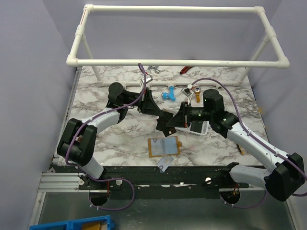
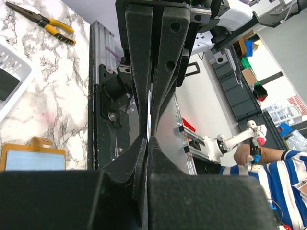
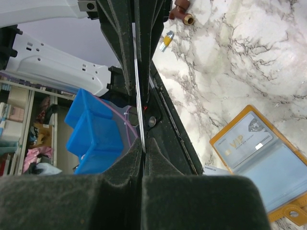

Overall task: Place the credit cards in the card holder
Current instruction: Pick up the credit card from the storage box.

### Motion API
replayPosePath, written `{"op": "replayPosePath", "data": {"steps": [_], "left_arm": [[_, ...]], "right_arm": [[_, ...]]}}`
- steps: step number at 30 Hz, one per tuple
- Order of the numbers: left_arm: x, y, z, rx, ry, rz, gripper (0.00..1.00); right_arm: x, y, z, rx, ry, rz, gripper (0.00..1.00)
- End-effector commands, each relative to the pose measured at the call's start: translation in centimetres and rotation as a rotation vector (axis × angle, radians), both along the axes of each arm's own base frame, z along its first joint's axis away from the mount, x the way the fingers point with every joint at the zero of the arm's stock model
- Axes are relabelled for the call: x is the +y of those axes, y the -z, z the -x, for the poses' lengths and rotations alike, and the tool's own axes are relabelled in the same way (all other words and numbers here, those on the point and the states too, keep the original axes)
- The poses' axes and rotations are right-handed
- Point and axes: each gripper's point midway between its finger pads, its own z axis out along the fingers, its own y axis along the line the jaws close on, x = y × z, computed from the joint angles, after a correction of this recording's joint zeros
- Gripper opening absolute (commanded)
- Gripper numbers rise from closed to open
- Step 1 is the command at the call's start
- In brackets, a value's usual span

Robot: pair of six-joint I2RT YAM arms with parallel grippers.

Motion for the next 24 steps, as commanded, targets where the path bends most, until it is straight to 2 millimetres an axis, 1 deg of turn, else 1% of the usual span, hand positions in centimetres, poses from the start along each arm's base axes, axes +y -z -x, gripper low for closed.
{"op": "replayPosePath", "data": {"steps": [1,5,8,14,21,24], "left_arm": [[0.1,-1.4,-2.0,-0.044,-0.079,0.037,0.0],[1.0,-0.7,-3.7,0.0,-0.144,0.031,0.0],[1.7,0.4,-5.2,0.047,-0.195,0.018,0.0],[3.0,2.2,-7.7,0.123,-0.293,-0.008,0.0],[4.2,4.0,-9.4,0.145,-0.423,-0.081,0.0],[4.3,4.4,-9.9,0.144,-0.446,-0.105,0.0]], "right_arm": [[-0.9,4.3,2.0,0.169,-0.037,0.093,0.01],[-0.9,4.1,2.8,0.172,-0.063,0.072,0.01],[-1.0,4.1,2.8,0.171,-0.059,0.068,0.01],[-1.0,5.2,2.8,0.205,-0.056,0.082,0.01],[-1.0,5.5,2.4,0.211,-0.023,0.086,0.01],[-1.0,5.5,2.1,0.209,-0.004,0.089,0.01]]}}
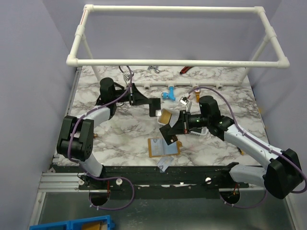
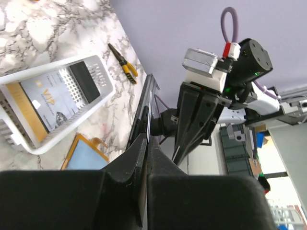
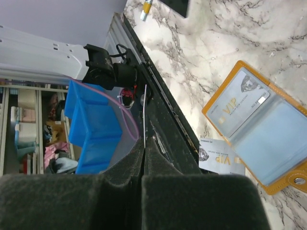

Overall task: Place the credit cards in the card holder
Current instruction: Pick up the credit card from the storage box.

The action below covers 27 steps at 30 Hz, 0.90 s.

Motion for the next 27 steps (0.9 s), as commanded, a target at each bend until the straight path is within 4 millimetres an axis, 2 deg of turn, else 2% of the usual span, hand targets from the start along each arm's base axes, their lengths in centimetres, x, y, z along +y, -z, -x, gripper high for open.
{"op": "replayPosePath", "data": {"steps": [1,5,8,9,11,15,19,22,25,27], "left_arm": [[0.0,0.0,-1.3,-0.044,-0.091,-0.058,0.0],[-0.8,1.4,-2.0,-0.044,-0.105,-0.119,0.0],[-2.5,2.5,-2.4,-0.023,-0.086,-0.166,0.0],[-3.3,2.9,-2.4,-0.022,-0.068,-0.178,0.0],[-5.0,3.3,-2.1,-0.028,-0.03,-0.2,0.0],[-9.5,4.2,-1.3,-0.053,0.045,-0.241,0.0],[-14.1,5.1,-1.0,-0.097,0.127,-0.28,0.0],[-17.0,6.2,-0.2,-0.116,0.199,-0.294,0.0],[-18.8,8.2,0.8,-0.117,0.24,-0.331,0.0],[-19.5,9.2,1.5,-0.13,0.26,-0.361,0.0]], "right_arm": [[-0.3,0.0,0.7,0.038,0.0,0.009,0.01],[-0.9,-1.0,-0.4,-0.026,0.088,0.023,0.01],[-3.4,0.5,-2.9,-0.049,0.284,0.19,0.01],[-4.5,1.5,-3.2,-0.033,0.341,0.262,0.01],[-6.2,1.9,-3.8,-0.023,0.446,0.327,0.01],[-8.8,-0.2,-4.7,-0.093,0.644,0.301,0.01],[-11.2,-1.6,-4.3,-0.11,0.766,0.31,0.01],[-12.7,-0.9,-3.7,-0.084,0.82,0.358,0.01],[-13.4,0.4,-3.2,-0.036,0.847,0.405,0.01],[-13.2,0.3,-3.1,-0.038,0.838,0.388,0.01]]}}
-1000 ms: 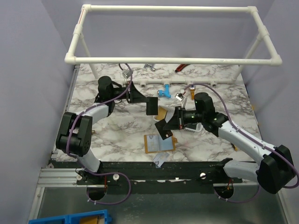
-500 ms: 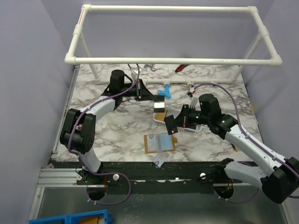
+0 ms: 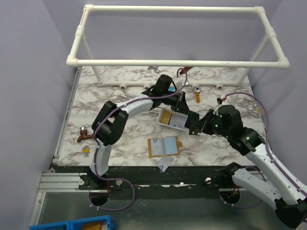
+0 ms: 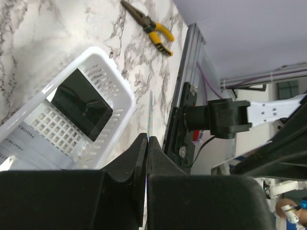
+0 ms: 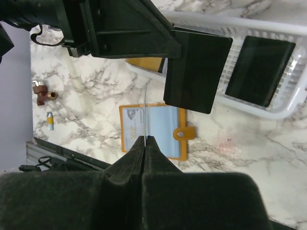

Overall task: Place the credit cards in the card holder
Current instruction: Pick up the credit card from the storage box.

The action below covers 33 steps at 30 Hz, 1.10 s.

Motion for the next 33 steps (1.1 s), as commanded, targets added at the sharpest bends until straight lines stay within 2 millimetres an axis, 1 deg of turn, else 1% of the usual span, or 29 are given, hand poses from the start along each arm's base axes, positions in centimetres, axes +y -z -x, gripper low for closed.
{"op": "replayPosePath", "data": {"steps": [1,4,7,10,12,13,14,15,16,17,20,21,22,25,26,28,30,32,33], "left_arm": [[-1.2,3.0,0.7,-0.044,0.025,-0.091,0.0],[-1.6,4.7,0.8,-0.051,0.022,-0.122,0.0],[-2.4,5.7,0.5,-0.043,0.026,-0.139,0.0],[-2.8,5.6,0.0,-0.073,0.025,-0.147,0.0],[-2.9,5.6,-0.1,-0.071,0.03,-0.145,0.0],[-2.9,5.7,0.0,-0.066,0.033,-0.147,0.0],[-2.9,5.9,0.3,-0.062,0.04,-0.147,0.03],[-2.9,5.9,0.6,-0.058,0.047,-0.149,0.12],[-2.8,6.1,0.9,-0.06,0.06,-0.156,0.23],[-2.7,6.2,1.2,-0.057,0.07,-0.167,0.3],[-1.8,5.8,2.2,-0.059,0.098,-0.165,0.41],[-1.4,5.7,2.6,-0.063,0.105,-0.168,0.44],[-1.0,5.1,2.9,-0.072,0.114,-0.161,0.47],[0.0,3.6,3.9,-0.104,0.142,-0.156,0.65],[0.2,3.2,4.0,-0.116,0.143,-0.155,0.72],[0.7,3.0,3.8,-0.147,0.135,-0.166,0.88],[1.4,2.7,2.8,-0.161,0.11,-0.167,0.91],[2.3,2.2,2.0,-0.167,0.091,-0.169,0.99],[2.8,1.8,1.7,-0.177,0.087,-0.169,0.99]], "right_arm": [[-1.8,1.4,0.5,0.057,0.086,0.046,0.01],[-1.9,1.6,0.8,0.062,0.082,0.047,0.01],[-1.7,2.3,1.3,0.088,0.078,0.03,0.01],[-1.6,3.3,1.4,0.096,0.073,0.032,0.01],[-1.4,4.1,1.4,0.112,0.052,0.048,0.01],[-0.7,4.6,1.8,0.135,0.003,0.043,0.01],[-0.5,5.3,2.0,0.149,-0.021,0.053,0.01],[-0.1,6.1,2.2,0.172,-0.051,0.061,0.01],[0.2,6.9,2.4,0.188,-0.077,0.06,0.01],[0.6,7.6,2.6,0.202,-0.099,0.058,0.01],[1.8,8.5,2.6,0.226,-0.155,0.033,0.01],[1.9,8.7,2.5,0.235,-0.16,0.039,0.01],[1.9,8.9,2.3,0.24,-0.158,0.049,0.01],[2.0,8.8,1.7,0.222,-0.152,0.055,0.01],[2.1,8.6,1.6,0.216,-0.155,0.052,0.01],[2.1,8.3,1.5,0.208,-0.152,0.049,0.01],[2.1,8.3,1.5,0.207,-0.157,0.049,0.01],[2.0,8.7,1.7,0.216,-0.156,0.055,0.01],[1.9,9.0,1.8,0.224,-0.155,0.057,0.01]]}}
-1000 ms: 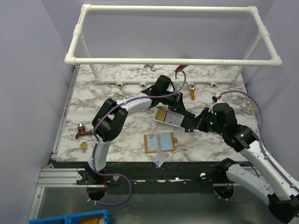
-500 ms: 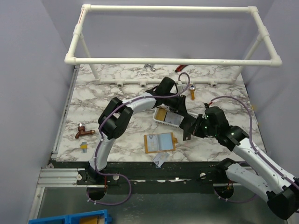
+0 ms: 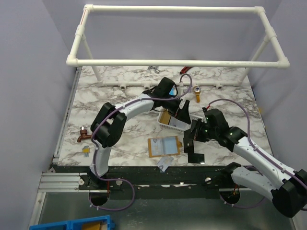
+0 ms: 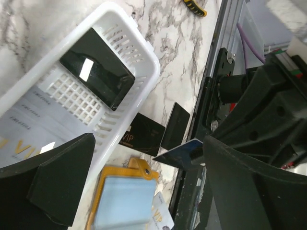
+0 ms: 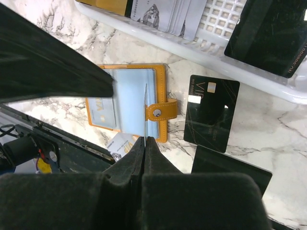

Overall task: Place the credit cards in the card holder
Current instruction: Pick up the credit card from the storage box.

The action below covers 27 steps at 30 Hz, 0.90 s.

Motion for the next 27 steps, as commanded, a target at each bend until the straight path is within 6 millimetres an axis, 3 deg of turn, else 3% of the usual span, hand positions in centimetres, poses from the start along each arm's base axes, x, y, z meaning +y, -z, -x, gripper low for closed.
{"op": "replayPosePath", "data": {"steps": [1,5,8,12,16,22,27], "left_arm": [[2.7,-2.5,-1.4,-0.084,-0.013,0.02,0.99],[5.9,-2.5,0.4,-0.149,0.032,-0.004,0.96],[8.9,-1.6,2.6,-0.185,0.069,-0.059,0.85],[12.7,1.4,5.4,-0.227,0.11,-0.174,0.71],[15.6,4.4,5.6,-0.273,0.125,-0.329,0.59],[16.9,6.2,6.3,-0.215,0.124,-0.408,0.44],[17.0,7.6,7.1,-0.141,0.125,-0.432,0.41]], "right_arm": [[0.5,-0.4,-0.1,-0.019,-0.026,-0.021,0.01],[1.8,-0.3,0.0,-0.015,-0.094,-0.068,0.01],[3.0,0.3,0.1,0.01,-0.166,-0.088,0.01],[4.2,1.9,0.1,0.04,-0.218,-0.104,0.01],[4.2,3.9,0.3,0.092,-0.247,-0.066,0.01],[3.1,5.4,1.3,0.135,-0.238,-0.016,0.01],[2.9,6.3,2.4,0.178,-0.238,-0.013,0.01]]}}
